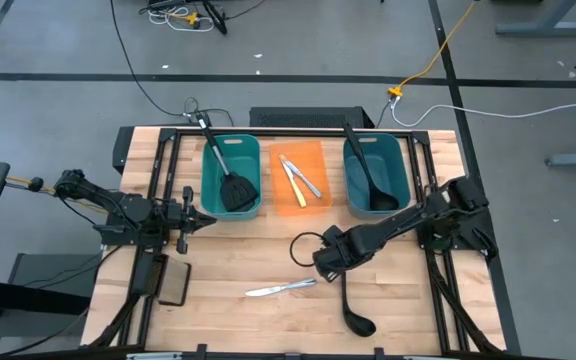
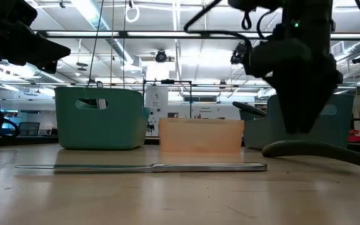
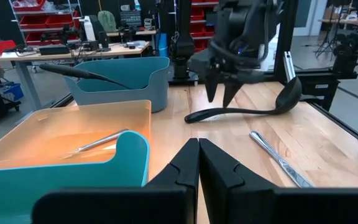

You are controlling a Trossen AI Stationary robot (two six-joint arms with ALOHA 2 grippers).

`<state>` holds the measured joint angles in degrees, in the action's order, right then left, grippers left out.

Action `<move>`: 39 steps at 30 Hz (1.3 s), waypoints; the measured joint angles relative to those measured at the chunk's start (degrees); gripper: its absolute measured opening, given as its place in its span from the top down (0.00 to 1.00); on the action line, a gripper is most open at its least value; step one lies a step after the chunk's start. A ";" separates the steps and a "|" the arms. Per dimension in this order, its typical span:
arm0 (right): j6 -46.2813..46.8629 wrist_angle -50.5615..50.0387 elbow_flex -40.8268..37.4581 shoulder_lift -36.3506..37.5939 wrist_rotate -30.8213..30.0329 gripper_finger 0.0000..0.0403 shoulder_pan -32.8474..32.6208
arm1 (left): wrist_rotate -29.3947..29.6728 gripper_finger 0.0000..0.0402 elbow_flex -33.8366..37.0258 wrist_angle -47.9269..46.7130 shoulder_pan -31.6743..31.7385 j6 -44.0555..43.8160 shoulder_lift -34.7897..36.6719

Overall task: Pick & Place Kitchen Items
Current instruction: Put the black spoon into the dark green bin

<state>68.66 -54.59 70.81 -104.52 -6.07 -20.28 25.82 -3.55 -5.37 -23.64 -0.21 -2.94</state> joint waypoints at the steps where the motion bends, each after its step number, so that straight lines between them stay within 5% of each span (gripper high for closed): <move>1: -0.04 -0.41 0.00 -0.51 -0.37 0.46 0.19 | 0.00 0.96 0.00 0.00 -0.01 0.00 0.00; 15: -0.55 6.59 -5.79 -2.09 1.06 0.48 1.14 | 0.02 0.96 0.00 -0.04 -0.02 0.00 -0.02; 28: -5.65 10.98 -8.26 -1.65 3.25 0.79 1.85 | 0.00 0.96 0.02 -0.04 -0.02 0.00 -0.02; 39: -18.08 17.71 -7.55 5.16 2.93 0.79 3.00 | 0.00 0.96 0.02 -0.04 -0.02 -0.02 -0.02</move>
<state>50.59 -36.88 63.25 -99.36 -3.15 -17.28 25.82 -3.53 -5.41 -23.66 -0.23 -2.96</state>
